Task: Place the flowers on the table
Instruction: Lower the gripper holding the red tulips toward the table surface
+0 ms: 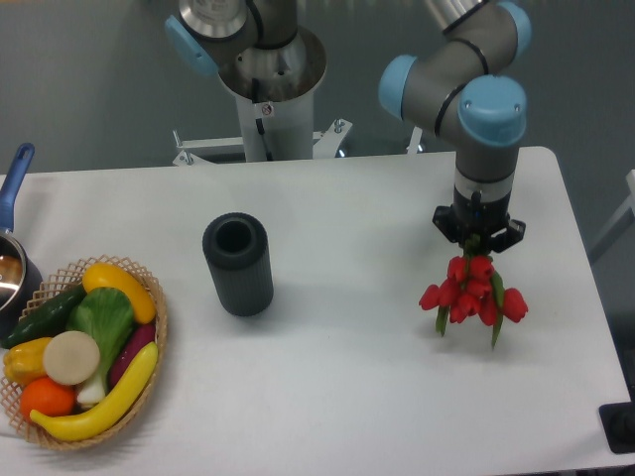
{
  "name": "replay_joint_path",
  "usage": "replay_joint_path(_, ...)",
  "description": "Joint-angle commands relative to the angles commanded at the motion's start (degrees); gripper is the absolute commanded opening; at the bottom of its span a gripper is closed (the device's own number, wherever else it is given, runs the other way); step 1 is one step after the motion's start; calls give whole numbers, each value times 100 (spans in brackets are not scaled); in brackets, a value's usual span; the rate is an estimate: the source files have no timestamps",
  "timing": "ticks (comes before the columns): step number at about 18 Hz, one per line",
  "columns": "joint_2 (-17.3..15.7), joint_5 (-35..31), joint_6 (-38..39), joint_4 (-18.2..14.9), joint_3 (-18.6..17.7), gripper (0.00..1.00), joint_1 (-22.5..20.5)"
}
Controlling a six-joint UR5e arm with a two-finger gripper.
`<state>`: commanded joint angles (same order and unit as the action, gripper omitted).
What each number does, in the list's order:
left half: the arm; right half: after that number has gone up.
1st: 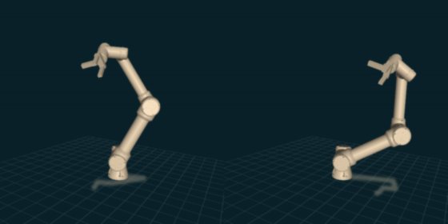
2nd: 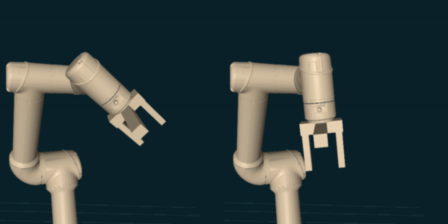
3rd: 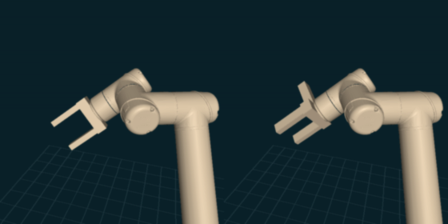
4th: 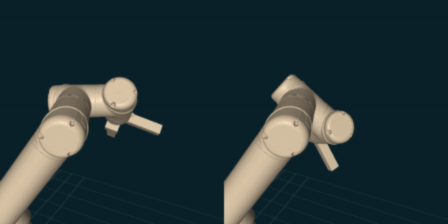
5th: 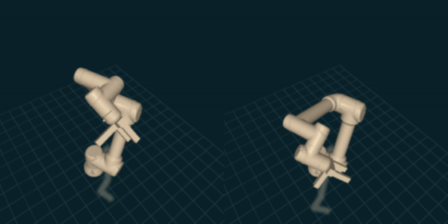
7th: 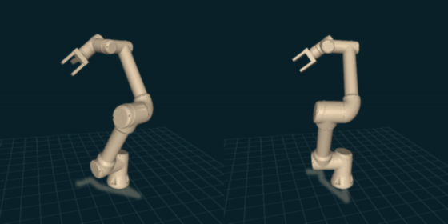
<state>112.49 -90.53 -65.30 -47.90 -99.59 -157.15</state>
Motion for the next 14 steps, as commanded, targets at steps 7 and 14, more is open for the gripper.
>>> replay_joint_path(7,405,17,44,-18,352,23,132)
replay_joint_path(14,686,26,53,-18,633,26,202)
